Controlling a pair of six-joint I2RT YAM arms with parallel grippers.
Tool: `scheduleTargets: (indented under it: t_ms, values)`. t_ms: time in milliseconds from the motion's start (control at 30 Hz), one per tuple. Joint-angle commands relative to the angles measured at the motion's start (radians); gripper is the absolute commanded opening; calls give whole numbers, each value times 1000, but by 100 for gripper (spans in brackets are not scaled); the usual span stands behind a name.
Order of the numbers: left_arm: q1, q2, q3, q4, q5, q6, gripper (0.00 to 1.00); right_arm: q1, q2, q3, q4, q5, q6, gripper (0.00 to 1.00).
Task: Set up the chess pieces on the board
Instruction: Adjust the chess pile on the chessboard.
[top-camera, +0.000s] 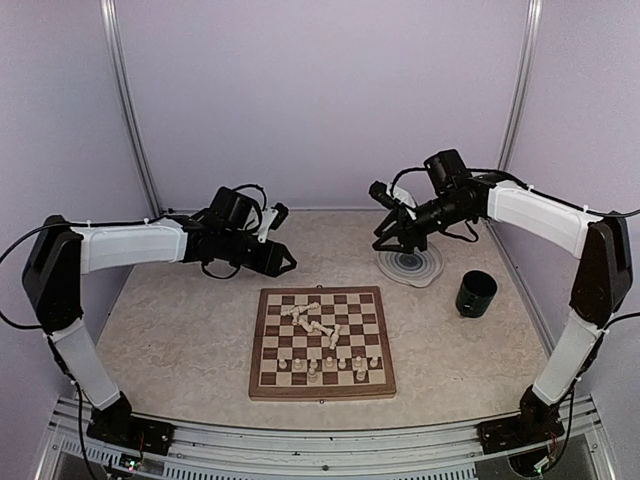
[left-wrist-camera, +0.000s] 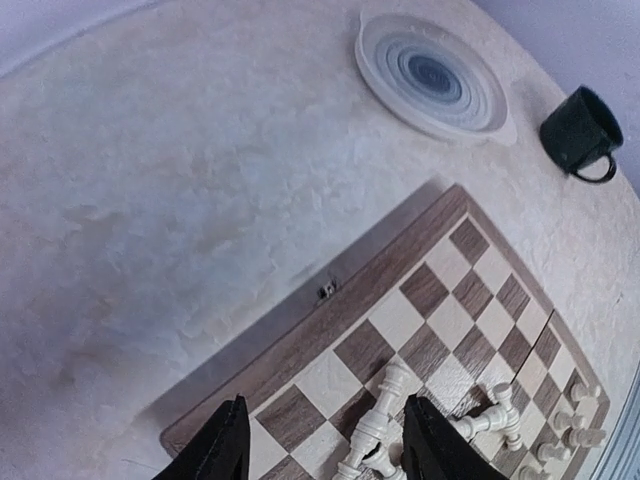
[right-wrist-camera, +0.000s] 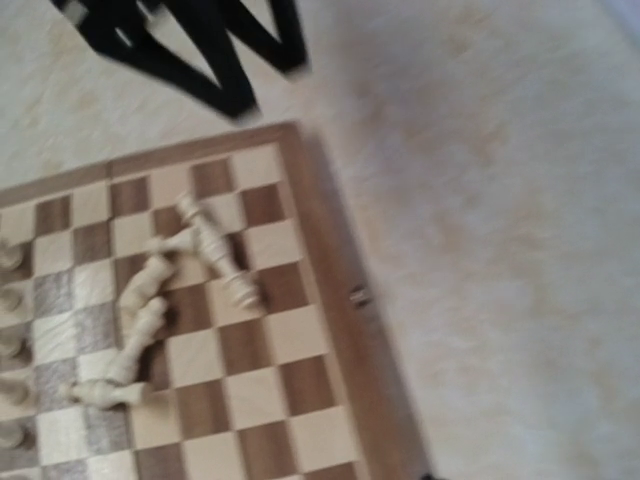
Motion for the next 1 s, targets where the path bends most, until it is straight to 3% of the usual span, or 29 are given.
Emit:
scheduleTargets:
  t_ms: [0,200,533,967]
  values:
    - [-38,72,4,-33,56,16,54,31,8,-25,-34,29,-1,42]
    - [-125,124,23,-156,-149,57,55,43,21,-21,-42,34,6,42]
    - [-137,172,25,-227,-168,44,54,88,80,2,-58,76,-2,42]
    - [-137,220,52,-234,-101,44,36,159,242,132,-94,78,2,40]
